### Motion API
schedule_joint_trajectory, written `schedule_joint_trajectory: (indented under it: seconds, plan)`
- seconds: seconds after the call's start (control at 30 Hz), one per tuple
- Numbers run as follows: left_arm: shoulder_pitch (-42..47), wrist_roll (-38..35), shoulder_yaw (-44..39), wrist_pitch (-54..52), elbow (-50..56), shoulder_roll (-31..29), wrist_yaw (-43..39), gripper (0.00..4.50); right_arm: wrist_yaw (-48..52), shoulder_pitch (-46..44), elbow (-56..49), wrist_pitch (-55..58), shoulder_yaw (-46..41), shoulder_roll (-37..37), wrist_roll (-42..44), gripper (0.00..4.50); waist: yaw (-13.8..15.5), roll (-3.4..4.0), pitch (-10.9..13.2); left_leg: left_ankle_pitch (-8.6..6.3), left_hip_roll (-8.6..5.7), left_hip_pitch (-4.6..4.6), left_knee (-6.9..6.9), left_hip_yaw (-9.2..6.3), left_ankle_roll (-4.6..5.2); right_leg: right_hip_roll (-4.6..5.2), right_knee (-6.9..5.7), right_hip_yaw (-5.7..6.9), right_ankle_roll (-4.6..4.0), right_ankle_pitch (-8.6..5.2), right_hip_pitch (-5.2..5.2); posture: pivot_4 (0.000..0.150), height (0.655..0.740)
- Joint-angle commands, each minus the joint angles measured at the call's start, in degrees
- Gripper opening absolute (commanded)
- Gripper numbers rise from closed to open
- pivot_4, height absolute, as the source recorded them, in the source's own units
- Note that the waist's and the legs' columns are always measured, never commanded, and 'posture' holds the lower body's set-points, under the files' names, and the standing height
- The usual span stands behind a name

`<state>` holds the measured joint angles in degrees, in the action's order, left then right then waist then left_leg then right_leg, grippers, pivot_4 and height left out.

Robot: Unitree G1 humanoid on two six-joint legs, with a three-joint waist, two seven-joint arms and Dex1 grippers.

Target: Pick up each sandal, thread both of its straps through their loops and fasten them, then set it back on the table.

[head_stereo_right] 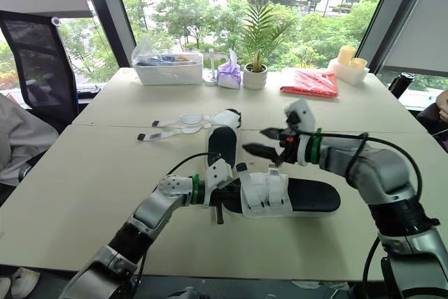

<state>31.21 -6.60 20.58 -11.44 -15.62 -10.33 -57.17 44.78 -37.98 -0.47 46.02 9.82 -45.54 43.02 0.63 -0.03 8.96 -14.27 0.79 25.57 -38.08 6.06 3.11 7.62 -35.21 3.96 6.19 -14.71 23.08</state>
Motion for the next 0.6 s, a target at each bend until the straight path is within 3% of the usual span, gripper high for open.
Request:
schedule_joint_trajectory:
  seconds: [0.03,0.27,0.3,0.37,0.6]
  plan:
    - [-1.00,-1.00,0.05,0.62,-2.24,0.44,-1.58,0.00,9.15,-4.09,4.94,-3.73,2.75,0.91,-5.54,4.45,0.06,-0.01,0.01,0.00,-0.01,0.00,-0.02,0.01,0.00,0.00,-0.02,0.00,0.01,0.01,0.00,0.150,0.7400]
    - [-0.96,0.30,0.20,3.00,-3.81,0.24,-0.53,0.00,18.48,-8.66,14.26,-1.48,3.99,5.52,-9.13,4.45,0.03,-0.01,0.01,0.00,0.00,-0.04,-0.04,-0.02,-0.02,0.03,-0.11,0.02,0.02,0.02,0.01,0.150,0.7400]
    - [-1.03,0.34,0.17,3.03,-3.77,0.31,-0.29,0.00,19.18,-8.87,14.62,-1.25,4.34,5.91,-9.86,4.22,0.03,-0.01,0.01,0.00,0.01,-0.04,-0.04,-0.02,-0.02,0.04,-0.10,0.02,0.02,0.02,0.01,0.150,0.7400]
    - [-1.07,0.45,0.09,3.07,-3.78,0.47,0.28,0.00,20.53,-9.02,15.03,-1.12,5.00,6.38,-11.37,3.67,0.04,-0.01,0.01,0.01,0.00,-0.04,-0.04,-0.02,-0.04,0.06,-0.11,0.02,0.02,0.02,0.01,0.150,0.7400]
    - [-1.42,0.49,-0.07,3.08,-3.74,0.70,1.43,0.00,22.38,-9.41,14.93,0.32,2.58,8.14,-12.65,0.12,-0.01,-0.01,0.01,0.02,0.01,-0.05,-0.04,-0.05,-0.11,0.15,-0.11,0.01,-0.01,0.03,0.04,0.150,0.7400]
